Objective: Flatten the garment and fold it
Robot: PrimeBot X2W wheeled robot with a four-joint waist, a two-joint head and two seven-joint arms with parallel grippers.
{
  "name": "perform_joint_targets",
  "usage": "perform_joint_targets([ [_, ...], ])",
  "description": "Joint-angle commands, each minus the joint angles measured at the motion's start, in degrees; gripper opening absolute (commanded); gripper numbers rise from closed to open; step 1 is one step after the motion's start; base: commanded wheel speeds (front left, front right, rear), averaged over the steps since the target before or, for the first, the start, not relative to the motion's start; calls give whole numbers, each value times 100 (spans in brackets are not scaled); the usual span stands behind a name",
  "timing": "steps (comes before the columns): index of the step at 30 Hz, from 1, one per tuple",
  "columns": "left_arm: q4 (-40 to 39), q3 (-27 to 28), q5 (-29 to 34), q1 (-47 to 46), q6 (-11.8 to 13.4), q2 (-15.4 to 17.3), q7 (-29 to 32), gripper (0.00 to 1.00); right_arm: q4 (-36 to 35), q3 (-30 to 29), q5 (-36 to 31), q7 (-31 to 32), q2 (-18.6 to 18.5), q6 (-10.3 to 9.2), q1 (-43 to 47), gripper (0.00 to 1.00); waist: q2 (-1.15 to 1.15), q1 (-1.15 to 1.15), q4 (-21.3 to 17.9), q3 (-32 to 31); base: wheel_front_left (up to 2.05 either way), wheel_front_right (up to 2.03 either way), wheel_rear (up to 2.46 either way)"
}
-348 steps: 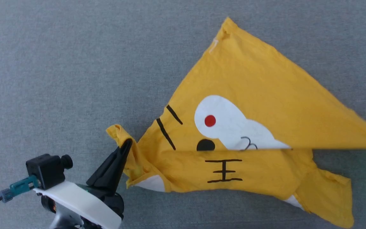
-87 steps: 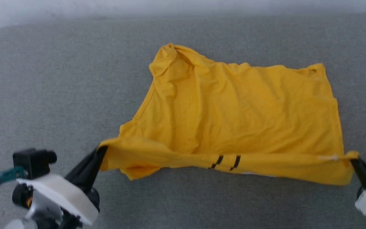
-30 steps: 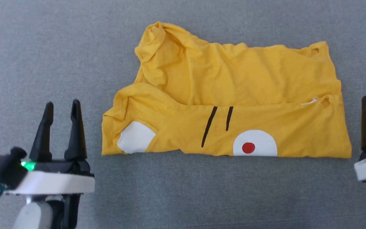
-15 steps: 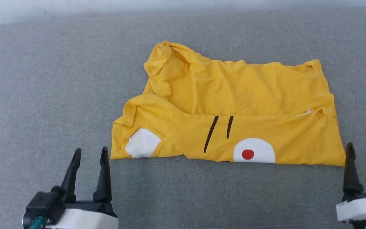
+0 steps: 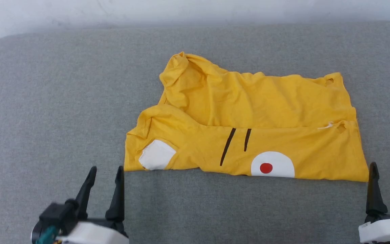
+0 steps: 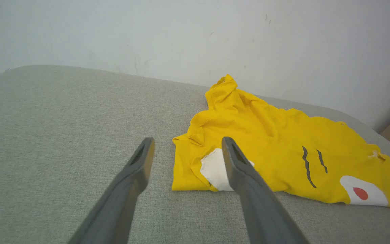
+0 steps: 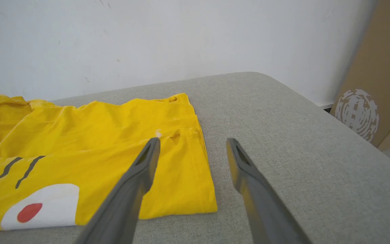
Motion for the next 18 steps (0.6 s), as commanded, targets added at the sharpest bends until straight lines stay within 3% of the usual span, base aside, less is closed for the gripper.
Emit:
perform_joint_targets([
  [1,24,-26,-41,-234,-70,98,166,100,11,3,18,-33,13,-11,-26,100,0,0,40,56,0,0,0],
  [11,499,-238,-645,-1250,-229,508,2473,100,101,151,64,-45,13,-11,-220,100,0,0,44,394,0,0,0],
  [18,899,-203,-1199,-1720,-249,542,3437,100,178,163,64,-54,14,-11,-351,100,0,0,-86,578,0,0,0],
])
